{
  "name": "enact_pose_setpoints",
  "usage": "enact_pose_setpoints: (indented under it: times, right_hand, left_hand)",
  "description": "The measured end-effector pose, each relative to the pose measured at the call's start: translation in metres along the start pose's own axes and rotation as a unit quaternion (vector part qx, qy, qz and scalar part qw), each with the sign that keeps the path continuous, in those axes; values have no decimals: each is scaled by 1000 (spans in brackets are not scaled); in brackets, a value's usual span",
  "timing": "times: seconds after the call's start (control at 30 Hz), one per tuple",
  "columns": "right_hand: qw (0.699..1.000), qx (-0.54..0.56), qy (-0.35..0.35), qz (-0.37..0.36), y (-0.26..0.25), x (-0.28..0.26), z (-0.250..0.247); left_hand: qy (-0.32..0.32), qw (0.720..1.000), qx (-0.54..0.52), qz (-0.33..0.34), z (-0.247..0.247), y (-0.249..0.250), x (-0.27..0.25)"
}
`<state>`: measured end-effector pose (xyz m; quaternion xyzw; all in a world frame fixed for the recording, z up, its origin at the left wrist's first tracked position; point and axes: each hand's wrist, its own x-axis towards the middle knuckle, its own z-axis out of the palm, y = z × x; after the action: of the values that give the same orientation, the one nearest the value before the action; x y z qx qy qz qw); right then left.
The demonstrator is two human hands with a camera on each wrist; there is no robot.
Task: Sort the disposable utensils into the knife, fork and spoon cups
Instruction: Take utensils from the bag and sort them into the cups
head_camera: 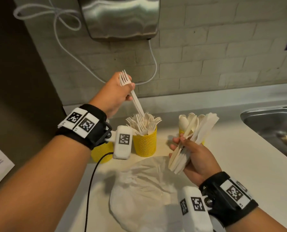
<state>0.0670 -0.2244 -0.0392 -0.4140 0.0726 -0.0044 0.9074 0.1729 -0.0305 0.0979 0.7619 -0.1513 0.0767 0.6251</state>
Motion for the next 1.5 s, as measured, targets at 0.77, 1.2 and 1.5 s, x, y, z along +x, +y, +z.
enact_pose_setpoints:
  times: [0.77,1.2,1.5]
  right_hand:
    - [987,-53,-103,109,13,-13,22]
    - [953,-100,-205,198,34,-21,34]
    - [949,-105,-223,196,36,-25,41]
  left_hand:
    - [-132,950,282,-36,28,-24,-60]
    - [-206,967,-23,-147,19,-41,-105]
    - [-161,979,13,-127,10,-41,-105]
